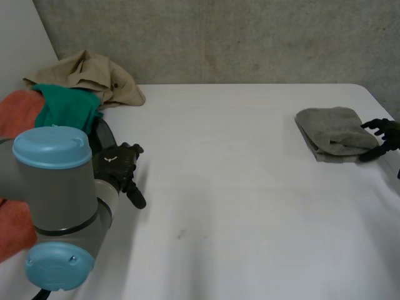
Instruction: Fold the laundry.
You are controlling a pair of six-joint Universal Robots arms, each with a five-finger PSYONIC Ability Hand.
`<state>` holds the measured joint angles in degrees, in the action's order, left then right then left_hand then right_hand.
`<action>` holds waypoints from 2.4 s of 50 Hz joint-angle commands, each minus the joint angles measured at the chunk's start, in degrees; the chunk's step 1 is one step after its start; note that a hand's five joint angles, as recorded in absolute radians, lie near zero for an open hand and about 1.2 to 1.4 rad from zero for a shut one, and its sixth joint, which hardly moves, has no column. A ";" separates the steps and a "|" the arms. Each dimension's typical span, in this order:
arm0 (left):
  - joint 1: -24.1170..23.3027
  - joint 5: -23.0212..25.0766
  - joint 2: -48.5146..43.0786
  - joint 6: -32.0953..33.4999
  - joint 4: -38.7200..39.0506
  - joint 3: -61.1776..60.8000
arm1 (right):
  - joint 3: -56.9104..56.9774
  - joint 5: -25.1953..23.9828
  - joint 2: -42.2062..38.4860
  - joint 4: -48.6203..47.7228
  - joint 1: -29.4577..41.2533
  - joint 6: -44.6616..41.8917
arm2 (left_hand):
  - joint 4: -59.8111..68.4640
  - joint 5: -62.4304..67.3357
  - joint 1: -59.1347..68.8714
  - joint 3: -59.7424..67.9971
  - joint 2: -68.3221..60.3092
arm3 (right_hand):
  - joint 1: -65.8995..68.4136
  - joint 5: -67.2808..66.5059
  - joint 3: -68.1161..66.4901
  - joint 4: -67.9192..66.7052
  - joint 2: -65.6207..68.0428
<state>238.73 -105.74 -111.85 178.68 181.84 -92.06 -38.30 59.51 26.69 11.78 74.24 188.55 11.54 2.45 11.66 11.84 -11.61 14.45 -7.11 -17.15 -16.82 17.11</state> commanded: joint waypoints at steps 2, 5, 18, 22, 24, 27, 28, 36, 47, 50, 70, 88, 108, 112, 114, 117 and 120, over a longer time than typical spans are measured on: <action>-0.02 0.62 -0.04 0.00 0.18 -0.40 | 3.84 3.77 -2.87 -0.09 0.99 -0.29 | -0.65 -1.56 -0.78 -0.95 0.72 | 29.23 -26.57 -26.53 -26.86 26.57; 0.06 0.62 -0.04 0.00 0.18 -0.31 | 6.39 3.86 -4.10 -0.09 1.96 -0.29 | -0.65 -1.56 -0.78 -0.95 0.72 | 45.89 -43.23 -43.18 -43.52 43.22; 0.07 0.62 -0.04 0.00 0.27 -0.32 | 15.08 10.00 -5.07 -1.75 3.45 -0.72 | -0.65 -1.56 -0.78 -0.95 0.72 | 65.55 -62.89 -62.85 -63.18 62.89; 0.15 0.62 -0.04 0.00 0.27 -0.31 | 17.29 12.21 -5.42 -2.81 3.37 -1.34 | -0.65 -1.56 -0.78 -0.95 0.72 | 65.55 -62.89 -62.85 -63.18 62.89; 0.24 0.62 -0.04 0.00 0.27 -0.40 | 17.73 12.83 -5.69 -2.99 3.36 -1.69 | -0.65 -1.56 -0.78 -0.95 0.72 | 65.55 -62.89 -62.85 -63.18 62.89; 0.24 0.62 -0.04 0.00 0.27 -0.40 | 18.08 13.09 -5.86 -3.34 3.28 -2.57 | -0.65 -1.56 -0.78 -0.95 0.72 | 65.55 -62.89 -62.85 -63.18 62.89; 0.33 0.62 -0.04 0.00 0.18 -0.40 | 18.08 13.09 -5.86 -3.34 3.19 -2.74 | -0.65 -1.56 -0.78 -0.95 0.72 | 65.55 -62.89 -62.85 -63.18 62.89; 0.42 0.62 -0.04 0.00 0.27 -0.40 | 17.03 13.09 -6.04 -3.08 2.75 -5.03 | -0.65 -1.56 -0.78 -0.95 0.72 | 65.55 -62.89 -62.85 -63.18 62.89; 0.42 0.62 -0.04 0.00 0.27 -0.40 | 13.95 16.16 -5.34 -3.17 -0.76 -8.81 | -0.65 -1.56 -0.78 -0.95 0.72 | 65.55 -62.89 -62.85 -63.18 62.89; 0.42 0.62 -0.04 0.00 0.27 -0.40 | 13.95 15.99 -5.25 -3.17 -1.64 -8.81 | -0.65 -1.56 -0.78 -0.95 0.72 | 65.55 -62.89 -62.85 -63.18 62.89; 0.50 0.71 0.23 0.00 0.18 -0.49 | 7.28 15.82 -1.47 -1.94 -2.88 -16.19 | -0.65 -1.56 -0.78 -0.95 0.72 | -4.45 7.11 7.15 6.82 -7.11; 0.86 0.71 3.21 0.00 0.18 -1.37 | -2.66 23.20 18.64 -3.25 -6.83 -44.12 | -0.65 -1.56 -0.78 -0.95 0.72 | -4.45 7.11 7.15 6.82 -7.11; 2.44 0.54 8.75 0.70 0.80 -1.11 | -19.08 10.99 35.44 -8.44 15.05 -30.44 | -1.49 -2.40 -1.62 -1.79 1.56 | -4.45 7.11 7.15 6.82 -7.11; 3.93 0.62 9.37 1.40 0.71 -0.67 | -28.30 6.60 38.95 -8.44 20.40 -25.34 | -1.15 -2.07 -1.28 -1.46 1.23 | -4.45 7.11 7.15 6.82 -7.11; 5.07 0.62 9.37 2.37 0.71 -0.14 | -32.26 5.28 39.92 -8.70 23.13 -24.63 | -0.49 -1.40 -0.61 -0.79 0.56 | -4.45 7.11 7.15 6.82 -7.11; 6.65 0.62 9.37 4.65 0.71 0.74 | -39.56 3.25 40.19 -9.58 28.23 -24.72 | -0.48 -1.39 -0.61 -0.78 0.55 | -4.45 7.11 7.15 6.82 -7.11; 9.37 0.54 9.11 8.95 0.71 1.97 | -45.54 2.90 40.54 -11.60 31.83 -25.33 | -0.65 -1.56 -0.78 -0.95 0.72 | -4.45 7.11 7.15 6.82 -7.11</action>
<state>243.40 -105.13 -102.46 180.98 182.57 -92.35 -69.42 65.31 65.88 3.02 96.95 163.24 11.38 2.45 11.60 11.83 -11.49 11.36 -3.47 -11.70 -13.07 12.35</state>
